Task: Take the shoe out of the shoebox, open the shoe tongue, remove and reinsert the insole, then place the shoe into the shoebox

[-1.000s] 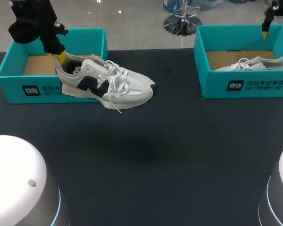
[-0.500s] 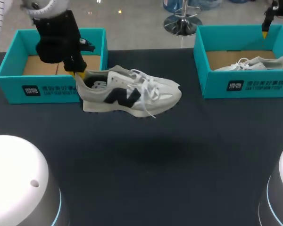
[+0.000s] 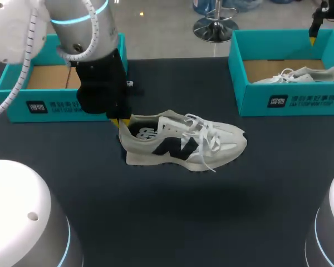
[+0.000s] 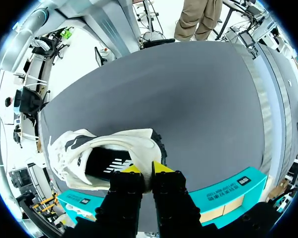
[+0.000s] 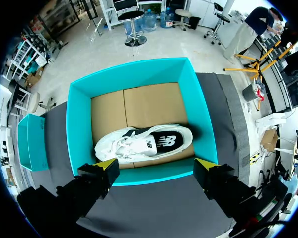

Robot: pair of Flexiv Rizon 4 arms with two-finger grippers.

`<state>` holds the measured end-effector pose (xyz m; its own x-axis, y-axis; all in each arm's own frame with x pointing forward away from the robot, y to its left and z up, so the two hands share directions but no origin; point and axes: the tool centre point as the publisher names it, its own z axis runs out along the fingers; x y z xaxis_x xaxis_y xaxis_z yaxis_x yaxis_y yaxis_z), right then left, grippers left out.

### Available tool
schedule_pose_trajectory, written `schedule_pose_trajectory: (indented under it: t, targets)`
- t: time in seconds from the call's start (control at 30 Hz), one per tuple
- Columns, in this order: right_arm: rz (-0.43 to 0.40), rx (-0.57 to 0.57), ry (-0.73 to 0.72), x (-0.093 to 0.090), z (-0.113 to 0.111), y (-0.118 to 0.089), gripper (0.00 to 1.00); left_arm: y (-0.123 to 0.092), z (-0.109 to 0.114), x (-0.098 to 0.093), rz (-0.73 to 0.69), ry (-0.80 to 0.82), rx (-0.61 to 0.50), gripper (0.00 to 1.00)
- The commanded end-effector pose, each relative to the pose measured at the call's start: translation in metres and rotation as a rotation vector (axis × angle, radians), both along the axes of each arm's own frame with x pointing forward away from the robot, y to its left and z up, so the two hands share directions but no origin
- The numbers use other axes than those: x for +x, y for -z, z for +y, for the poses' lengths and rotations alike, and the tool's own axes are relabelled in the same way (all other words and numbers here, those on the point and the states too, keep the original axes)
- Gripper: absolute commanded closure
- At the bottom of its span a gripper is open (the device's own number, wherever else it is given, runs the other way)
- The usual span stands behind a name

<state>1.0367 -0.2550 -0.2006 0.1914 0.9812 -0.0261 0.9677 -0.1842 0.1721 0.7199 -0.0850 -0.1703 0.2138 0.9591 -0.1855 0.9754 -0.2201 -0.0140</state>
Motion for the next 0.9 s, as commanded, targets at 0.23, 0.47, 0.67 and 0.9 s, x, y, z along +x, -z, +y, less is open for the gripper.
schedule_pose_trajectory:
  t: [0.23, 0.47, 0.67, 0.9]
  targets:
    - [0.0, -0.001, 0.001, 0.0, 0.0, 0.0, 0.0, 0.043, -0.024, -0.019, 0.01, -0.064, 0.015, 1.0]
    - [0.0, -0.001, 0.001, 0.0, 0.0, 0.0, 0.0, 0.078, -0.03, -0.014, 0.035, -0.121, 0.03, 1.0]
    - [0.0, -0.001, 0.001, 0.0, 0.0, 0.0, 0.0, 0.1, -0.03, -0.011, 0.056, -0.151, 0.056, 1.0]
    - [0.0, -0.001, 0.001, 0.0, 0.0, 0.0, 0.0, 0.118, -0.033, -0.009, 0.061, -0.165, 0.081, 1.0]
